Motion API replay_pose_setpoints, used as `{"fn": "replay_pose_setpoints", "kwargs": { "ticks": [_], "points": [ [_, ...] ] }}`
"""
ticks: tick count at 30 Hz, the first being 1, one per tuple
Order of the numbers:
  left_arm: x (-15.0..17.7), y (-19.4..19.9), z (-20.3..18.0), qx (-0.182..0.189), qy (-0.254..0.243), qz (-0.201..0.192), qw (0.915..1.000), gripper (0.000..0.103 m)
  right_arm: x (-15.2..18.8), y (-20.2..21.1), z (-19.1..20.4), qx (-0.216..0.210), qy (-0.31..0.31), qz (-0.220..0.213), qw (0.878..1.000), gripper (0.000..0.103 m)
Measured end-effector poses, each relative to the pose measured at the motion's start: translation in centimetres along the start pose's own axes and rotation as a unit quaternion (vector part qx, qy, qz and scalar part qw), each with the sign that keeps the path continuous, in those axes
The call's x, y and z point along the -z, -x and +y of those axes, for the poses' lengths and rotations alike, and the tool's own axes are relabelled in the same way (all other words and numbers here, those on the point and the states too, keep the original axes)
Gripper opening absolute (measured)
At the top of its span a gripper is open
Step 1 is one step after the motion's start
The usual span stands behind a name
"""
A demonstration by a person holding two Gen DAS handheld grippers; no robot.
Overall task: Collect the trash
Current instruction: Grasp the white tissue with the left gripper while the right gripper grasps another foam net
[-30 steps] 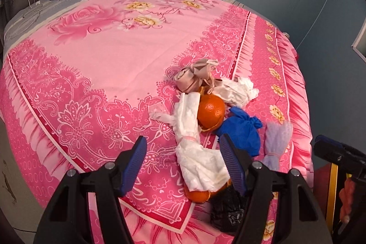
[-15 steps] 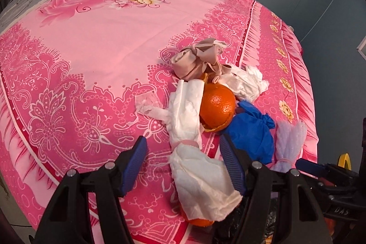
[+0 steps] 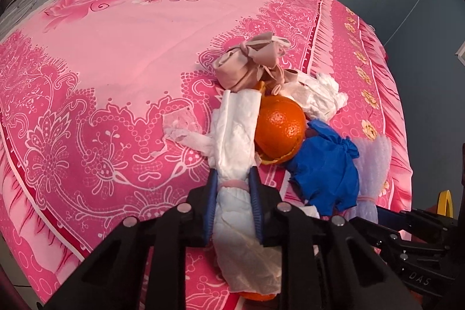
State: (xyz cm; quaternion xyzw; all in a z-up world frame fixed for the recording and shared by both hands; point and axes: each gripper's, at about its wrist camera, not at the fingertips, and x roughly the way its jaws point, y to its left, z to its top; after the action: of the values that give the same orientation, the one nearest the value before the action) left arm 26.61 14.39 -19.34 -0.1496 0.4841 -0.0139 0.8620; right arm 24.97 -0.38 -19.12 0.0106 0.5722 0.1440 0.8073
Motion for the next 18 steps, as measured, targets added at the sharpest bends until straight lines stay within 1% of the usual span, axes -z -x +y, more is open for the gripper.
{"fn": "replay_pose_setpoints", "kwargs": {
  "ticks": [5, 18],
  "points": [
    [0.2, 1.3, -0.2, -0.004, -0.01, -0.013, 0.9999, 0.018, 0.1, 0.7, 0.2, 0.004, 0.008, -0.015, 1.0, 0.028],
    [0.3, 5.2, 0.3, -0.017, -0.002, -0.042, 0.999, 0.018, 0.6, 4.9, 0.7, -0.002, 0.017, -0.056, 0.998, 0.028]
  ]
}}
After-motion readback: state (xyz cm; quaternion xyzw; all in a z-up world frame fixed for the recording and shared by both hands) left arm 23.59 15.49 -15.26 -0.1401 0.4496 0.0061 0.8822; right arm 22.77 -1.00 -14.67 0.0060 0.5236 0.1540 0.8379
